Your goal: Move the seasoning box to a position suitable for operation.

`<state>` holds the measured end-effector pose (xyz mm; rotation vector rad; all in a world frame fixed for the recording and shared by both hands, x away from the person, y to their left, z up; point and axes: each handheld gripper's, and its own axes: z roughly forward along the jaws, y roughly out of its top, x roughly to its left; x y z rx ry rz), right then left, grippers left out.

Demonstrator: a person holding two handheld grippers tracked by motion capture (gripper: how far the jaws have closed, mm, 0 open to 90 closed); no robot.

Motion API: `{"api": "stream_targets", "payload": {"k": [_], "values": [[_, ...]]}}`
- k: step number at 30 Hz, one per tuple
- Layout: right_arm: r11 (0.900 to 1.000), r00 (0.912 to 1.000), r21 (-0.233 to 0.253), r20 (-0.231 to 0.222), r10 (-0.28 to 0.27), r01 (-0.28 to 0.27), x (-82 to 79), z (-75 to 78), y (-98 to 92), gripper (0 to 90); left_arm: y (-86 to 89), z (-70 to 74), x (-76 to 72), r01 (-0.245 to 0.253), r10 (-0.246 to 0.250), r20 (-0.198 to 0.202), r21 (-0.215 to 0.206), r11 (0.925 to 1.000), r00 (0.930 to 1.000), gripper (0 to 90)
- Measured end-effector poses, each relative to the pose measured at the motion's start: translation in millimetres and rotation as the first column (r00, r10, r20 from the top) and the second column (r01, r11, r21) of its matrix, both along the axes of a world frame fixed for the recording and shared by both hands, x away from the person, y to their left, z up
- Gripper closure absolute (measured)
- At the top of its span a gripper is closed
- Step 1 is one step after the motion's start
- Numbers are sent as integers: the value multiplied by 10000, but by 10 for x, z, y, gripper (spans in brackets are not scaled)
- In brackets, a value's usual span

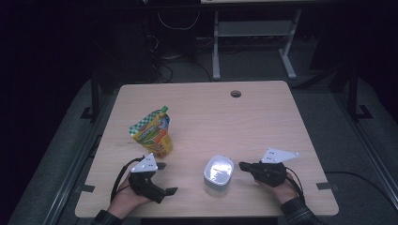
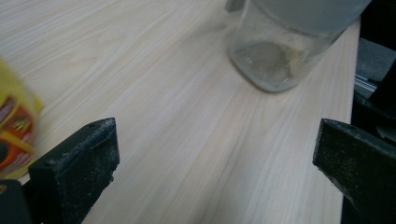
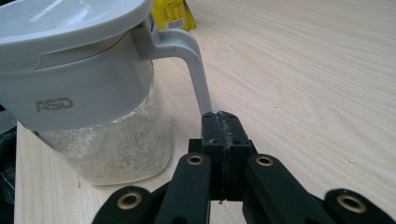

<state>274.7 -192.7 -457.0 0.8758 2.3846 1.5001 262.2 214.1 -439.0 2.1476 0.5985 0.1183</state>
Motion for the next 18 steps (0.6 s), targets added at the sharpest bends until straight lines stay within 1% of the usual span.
{"api": "stream_targets", "payload": {"k": [4, 5, 7, 11, 15, 16, 18], "values": [[10000, 10000, -45, -9, 85, -85, -11, 10, -5, 897, -87, 20, -4, 240, -241, -35, -160, 9996, 9997, 1], [9999, 9999, -38, 10, 113, -113, -18, 17, -7, 896, -142, 41, -7, 419, -419, 26, -161, 9990, 9991, 1], [9999, 9999, -16, 14, 138, -138, -21, 17, -7, 896, -168, 52, -11, 460, -459, 59, -143, 9988, 9989, 1], [9995, 9995, -88, -76, 299, -300, -54, 15, 1, 897, -271, 88, -32, 662, -660, 68, -392, 9970, 9978, 1], [9979, 9980, -94, -47, 637, -638, -115, 34, 37, 897, -402, 135, -63, 931, -926, 119, -543, 9942, 9956, 1], [9973, 9973, -113, -140, 721, -723, -128, 38, 48, 897, -425, 143, -62, 1013, -1006, 146, -567, 9932, 9948, 1], [9968, 9967, -92, -165, 789, -791, -141, 35, 57, 897, -452, 149, -67, 1030, -1024, 131, -646, 9926, 9947, 1]]}}
